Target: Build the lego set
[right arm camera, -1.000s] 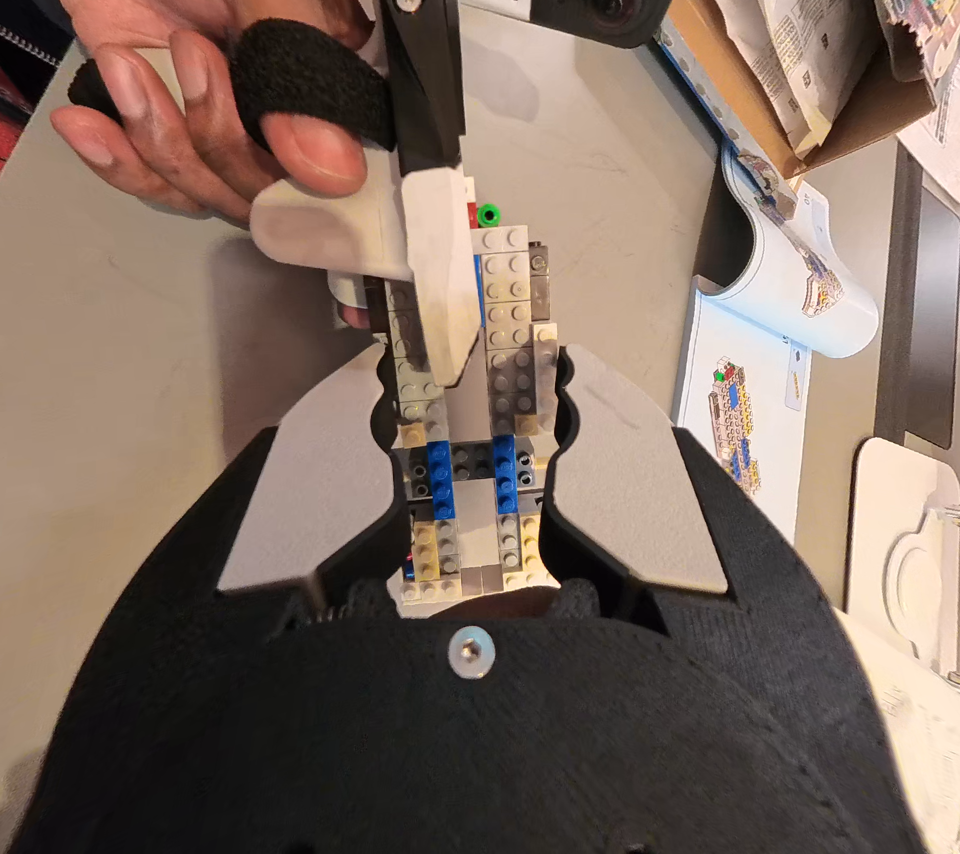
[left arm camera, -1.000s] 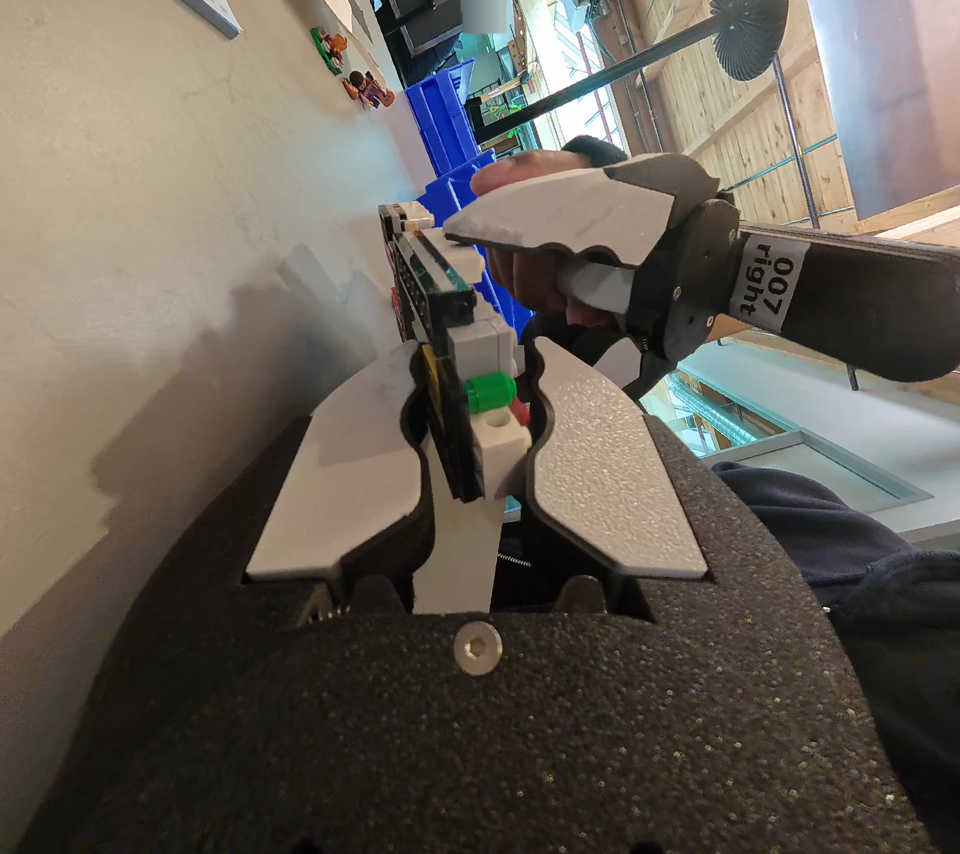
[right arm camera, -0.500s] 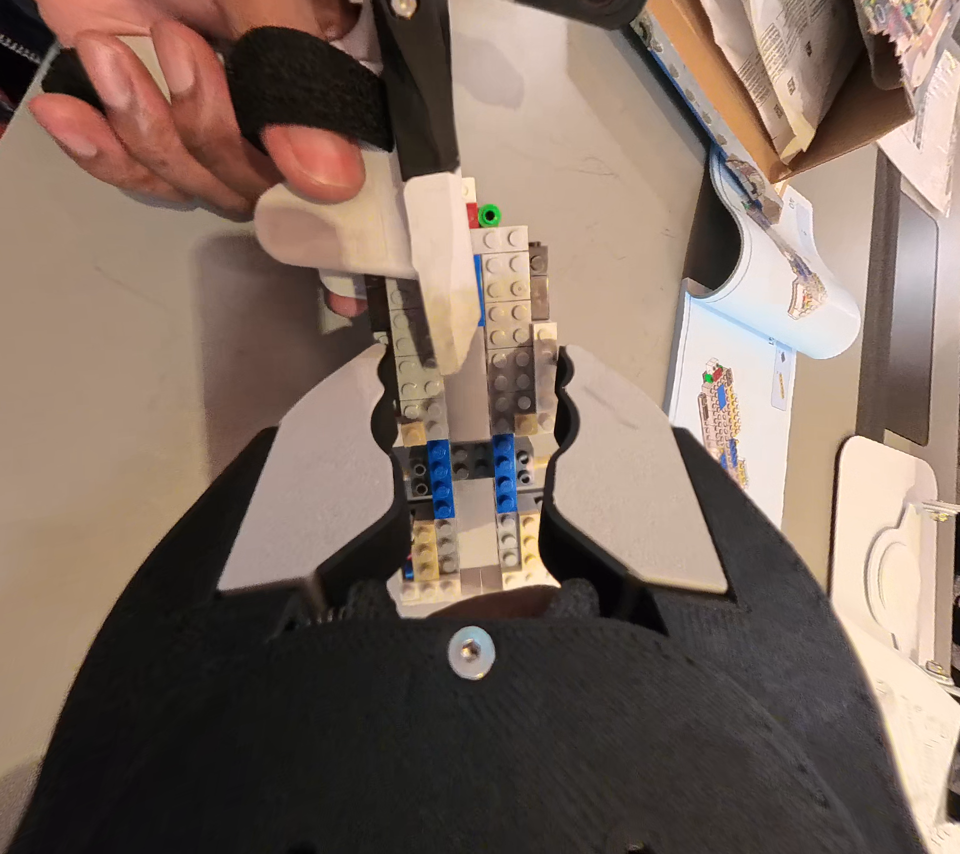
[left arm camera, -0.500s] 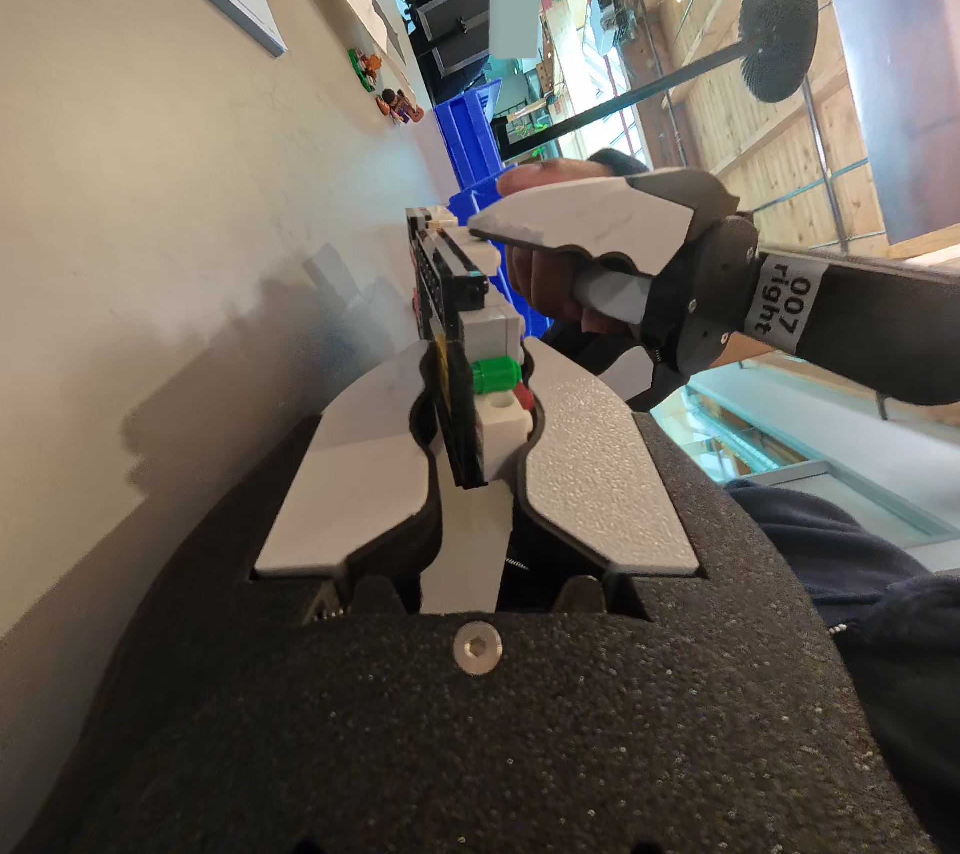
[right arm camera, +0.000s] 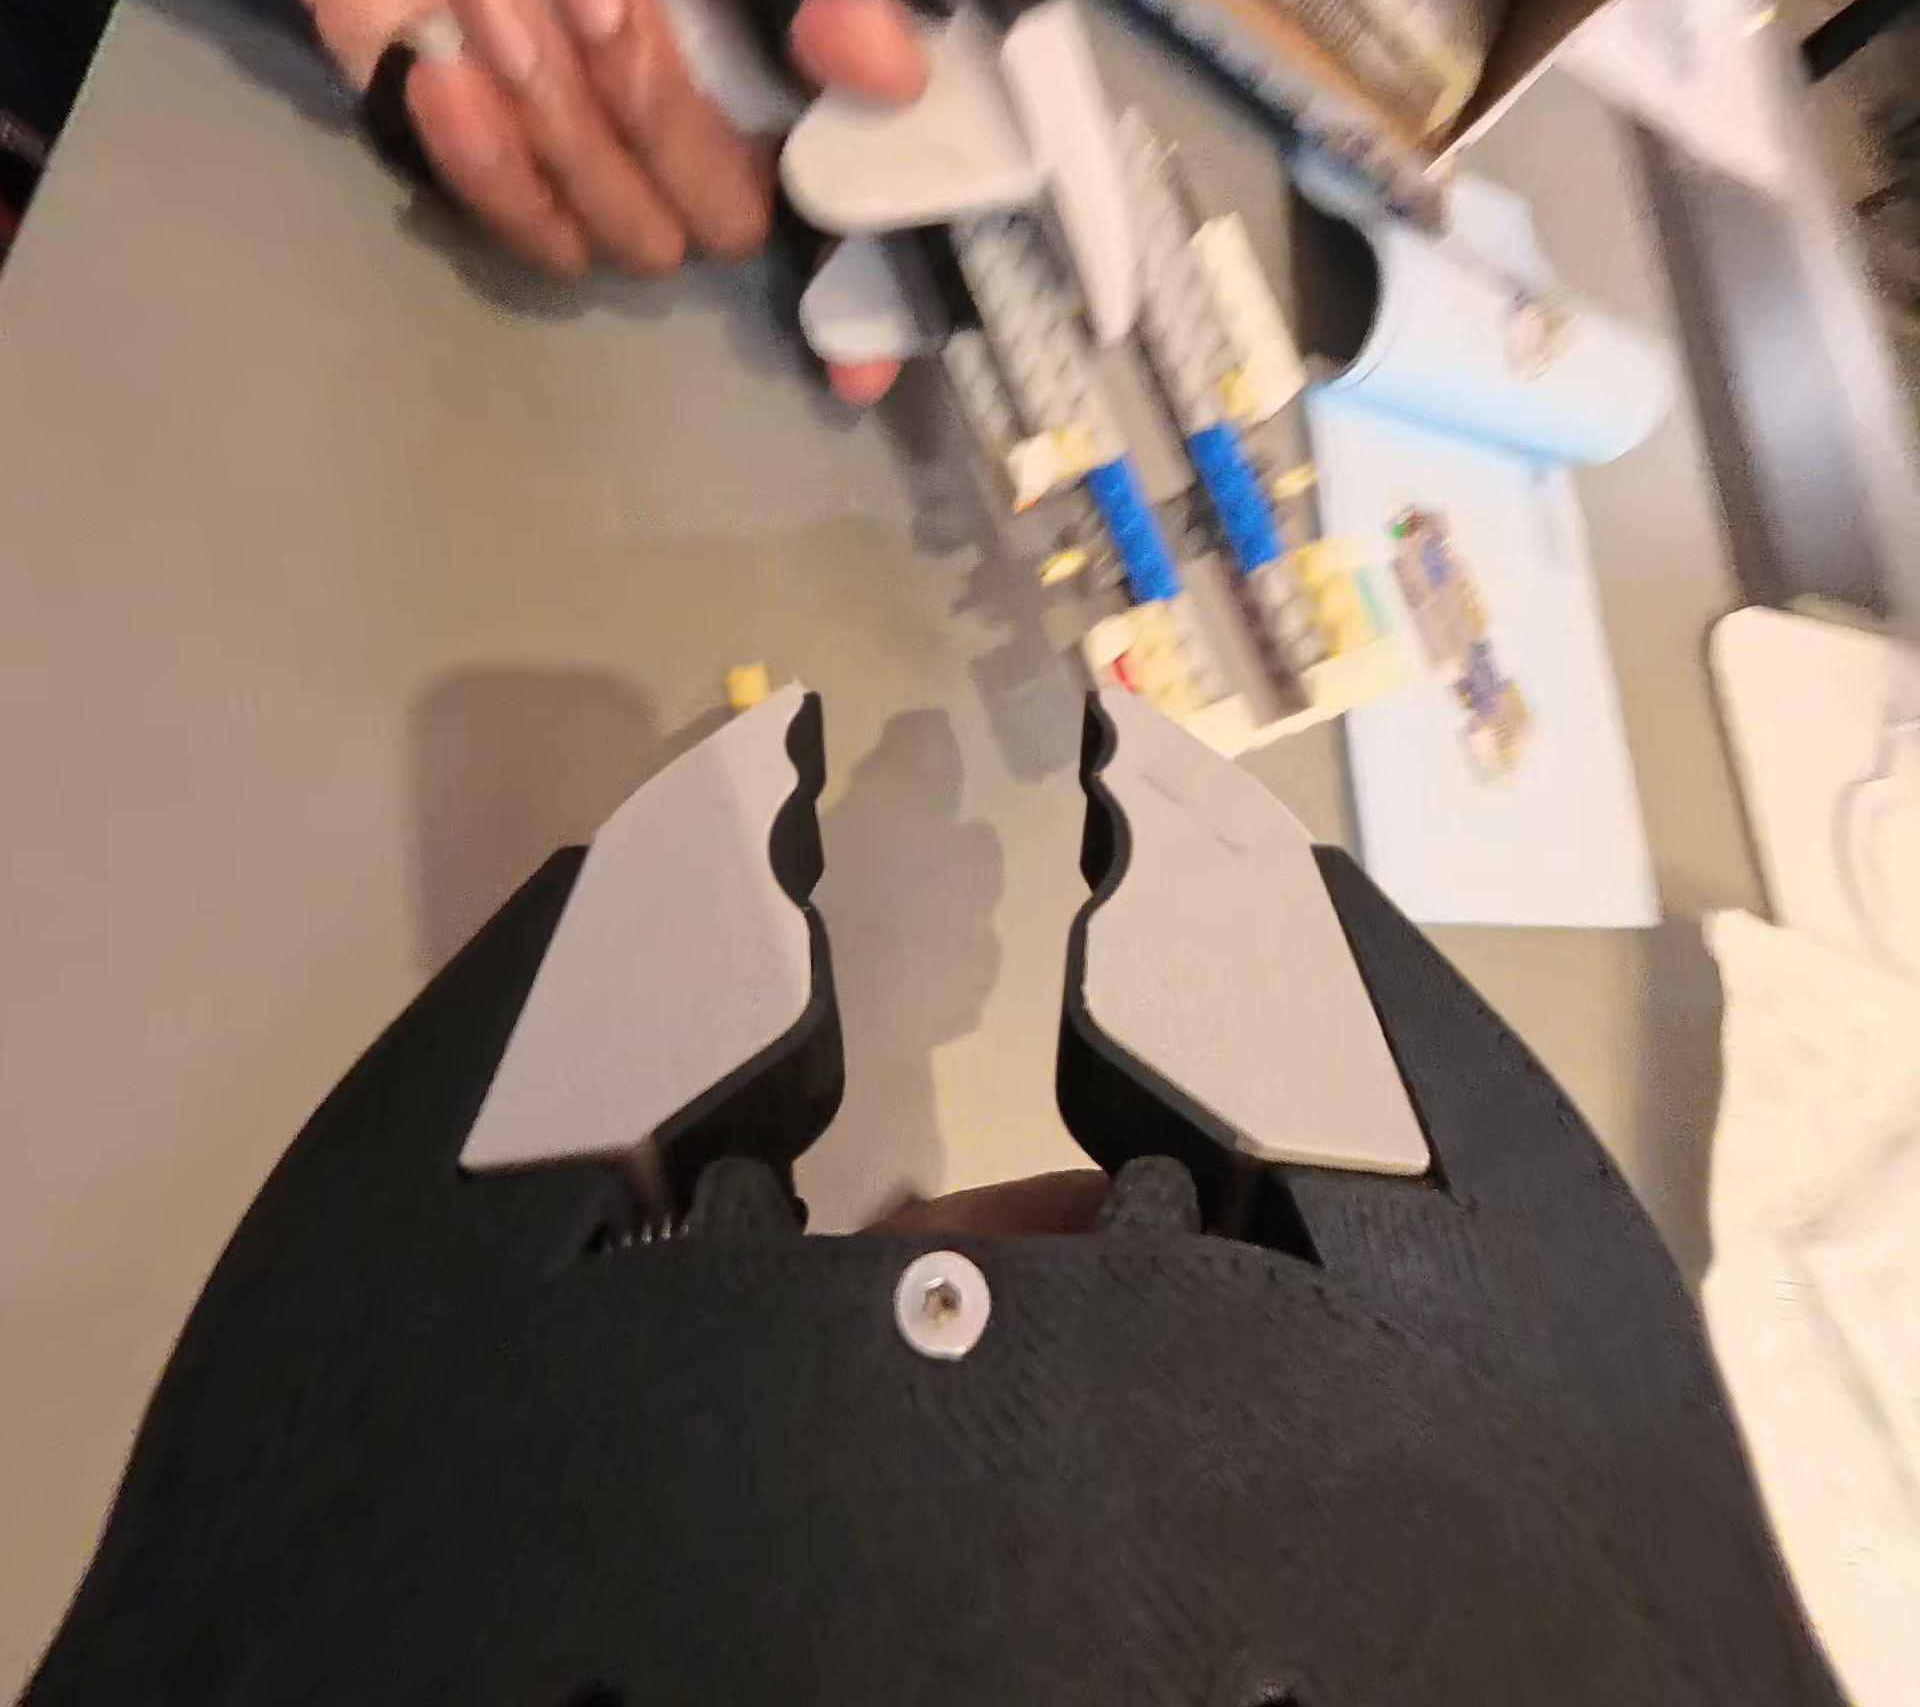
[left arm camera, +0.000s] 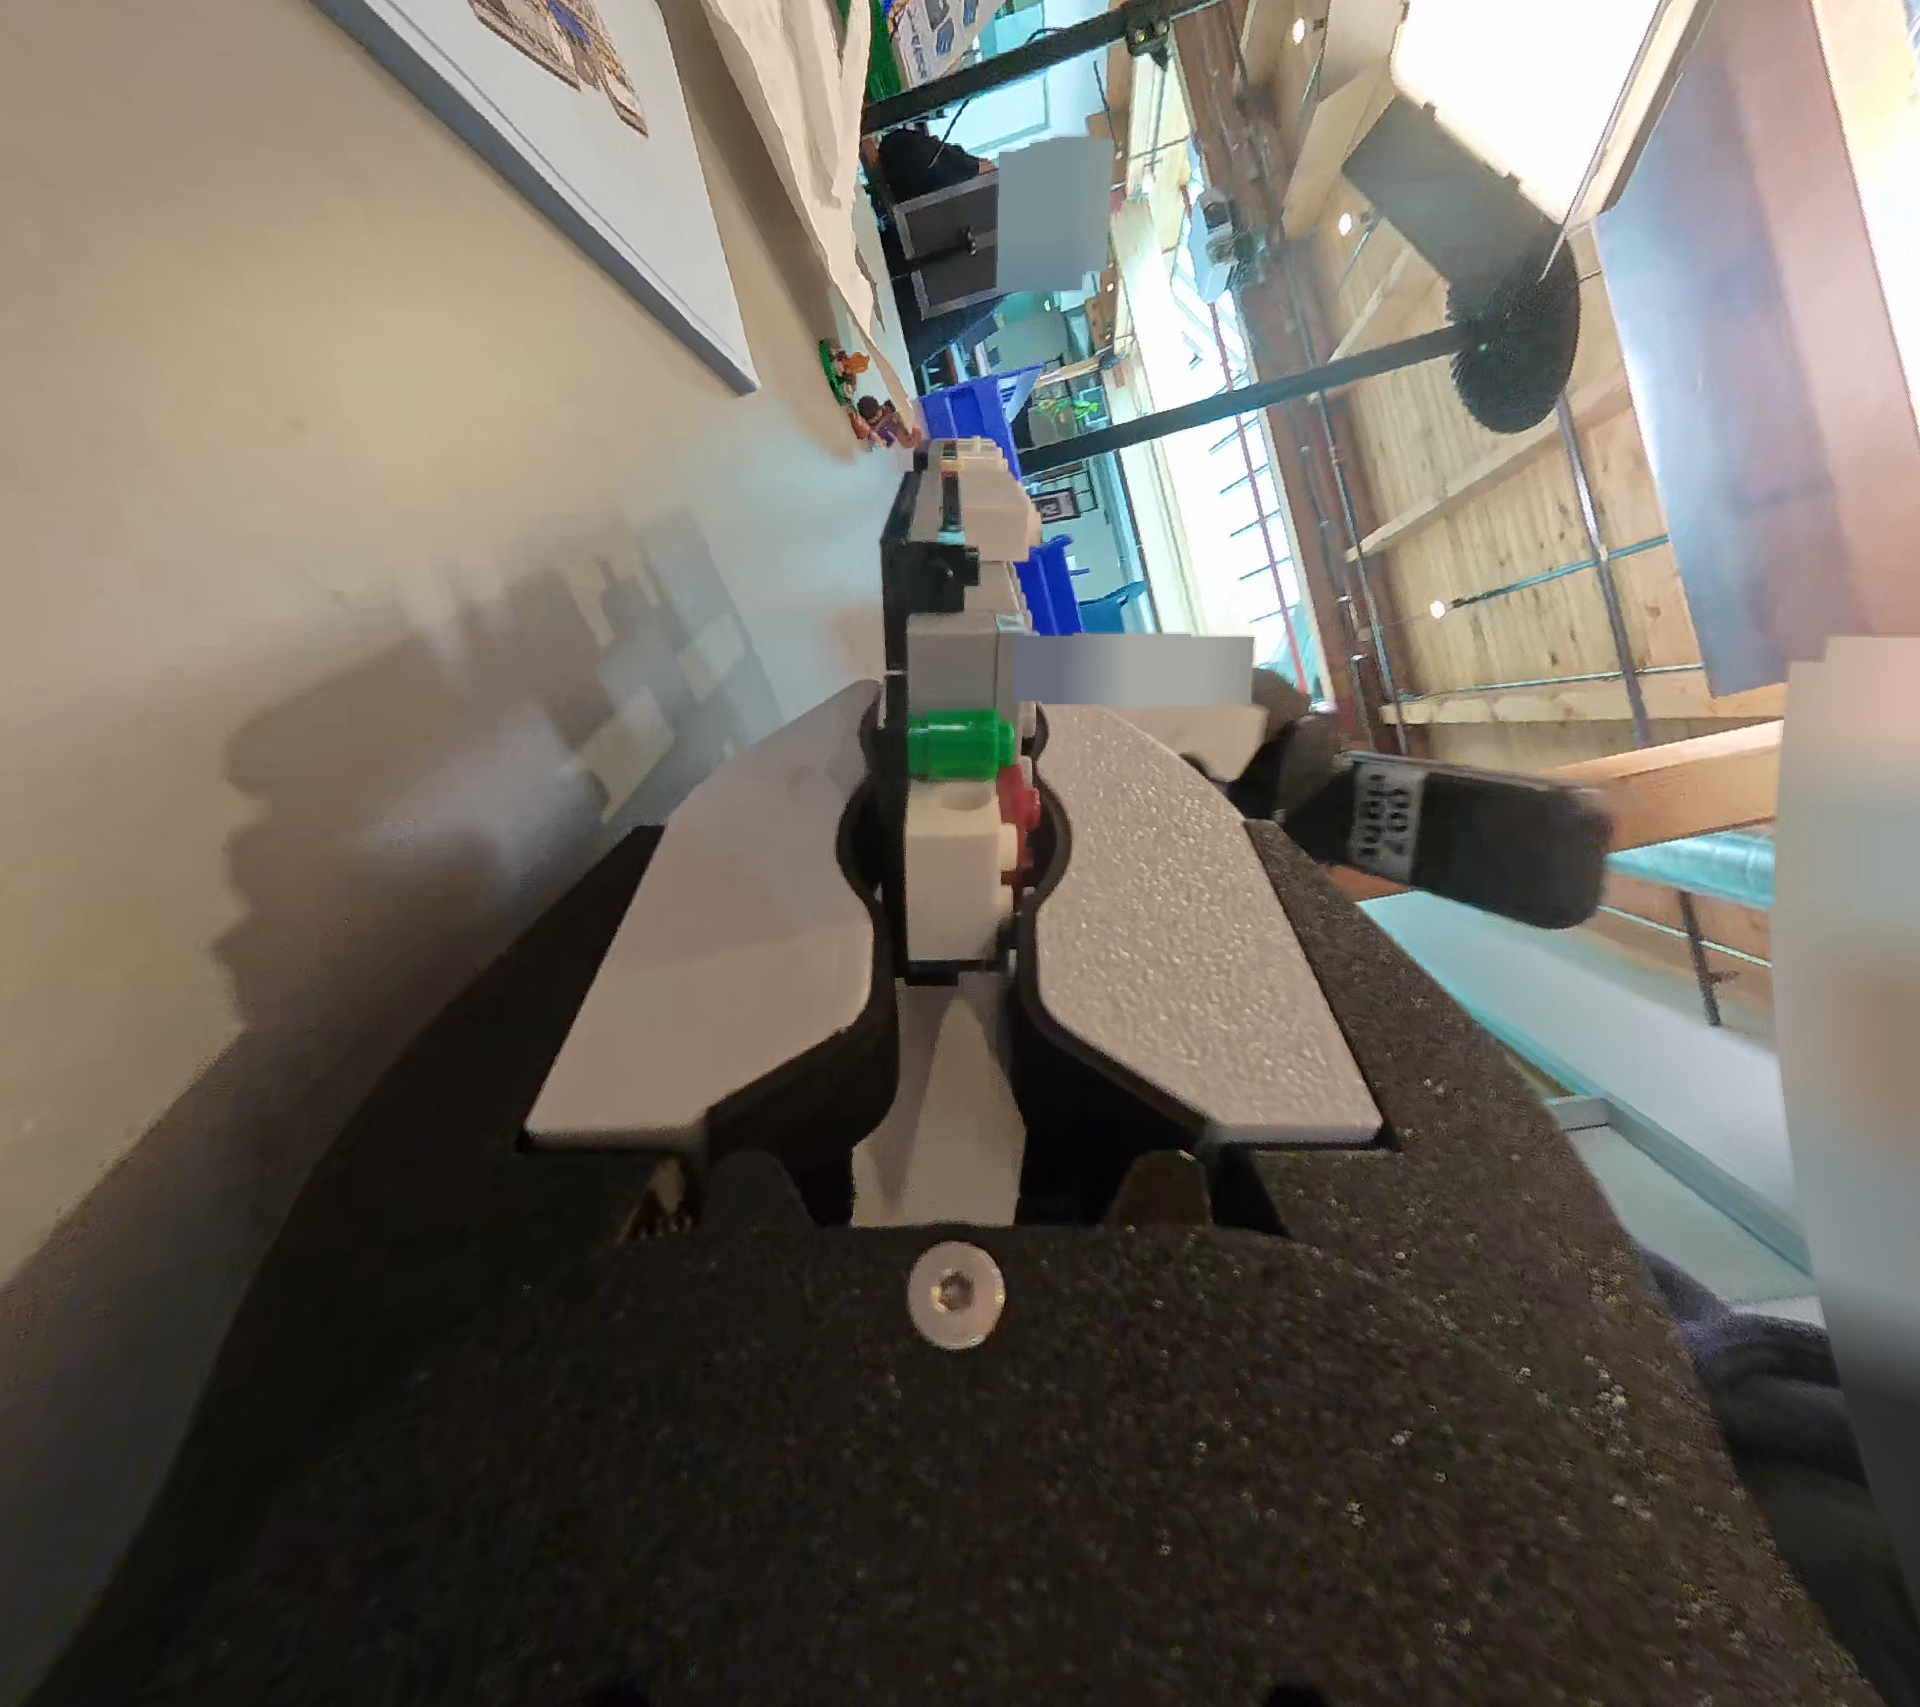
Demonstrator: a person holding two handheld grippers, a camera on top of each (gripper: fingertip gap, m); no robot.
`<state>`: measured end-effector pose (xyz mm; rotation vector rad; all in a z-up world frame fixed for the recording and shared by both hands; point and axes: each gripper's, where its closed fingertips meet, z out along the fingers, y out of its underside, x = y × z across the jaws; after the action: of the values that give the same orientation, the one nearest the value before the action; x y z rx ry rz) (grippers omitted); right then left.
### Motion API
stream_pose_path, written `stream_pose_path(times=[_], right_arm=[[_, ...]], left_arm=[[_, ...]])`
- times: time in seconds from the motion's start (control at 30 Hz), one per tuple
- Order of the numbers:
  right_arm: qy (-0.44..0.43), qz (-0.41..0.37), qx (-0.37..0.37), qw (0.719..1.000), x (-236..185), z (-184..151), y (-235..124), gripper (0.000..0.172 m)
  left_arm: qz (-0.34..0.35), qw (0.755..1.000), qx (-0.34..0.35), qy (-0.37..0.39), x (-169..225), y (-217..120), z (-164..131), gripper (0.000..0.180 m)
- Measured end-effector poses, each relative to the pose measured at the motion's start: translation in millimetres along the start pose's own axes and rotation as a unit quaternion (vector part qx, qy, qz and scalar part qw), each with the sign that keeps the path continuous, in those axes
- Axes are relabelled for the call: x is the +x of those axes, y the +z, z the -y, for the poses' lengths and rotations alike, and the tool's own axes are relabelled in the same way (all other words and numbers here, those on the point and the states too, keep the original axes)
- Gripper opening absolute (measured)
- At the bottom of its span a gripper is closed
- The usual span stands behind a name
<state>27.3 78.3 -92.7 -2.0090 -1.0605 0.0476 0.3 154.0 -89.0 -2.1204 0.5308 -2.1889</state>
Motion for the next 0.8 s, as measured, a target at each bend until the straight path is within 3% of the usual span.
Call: stream_pose_path(times=[0.17,0.4,0.57,0.8], right_arm=[[0.019,0.076,-0.053,0.996,-26,-36,13,0.042],[0.042,0.117,-0.081,0.989,-39,-40,28,0.031],[0.051,0.138,-0.093,0.985,-46,-38,31,0.008],[0.026,0.152,-0.092,0.984,-53,-32,17,0.008]], left_arm=[[-0.024,0.999,0.022,-0.01,4,-5,5,0.019],[-0.028,0.999,0.021,0.0,9,-11,-8,0.02],[-0.037,0.999,0.004,-0.016,15,-13,-28,0.02],[-0.043,0.999,0.01,-0.023,19,-21,-38,0.02]])
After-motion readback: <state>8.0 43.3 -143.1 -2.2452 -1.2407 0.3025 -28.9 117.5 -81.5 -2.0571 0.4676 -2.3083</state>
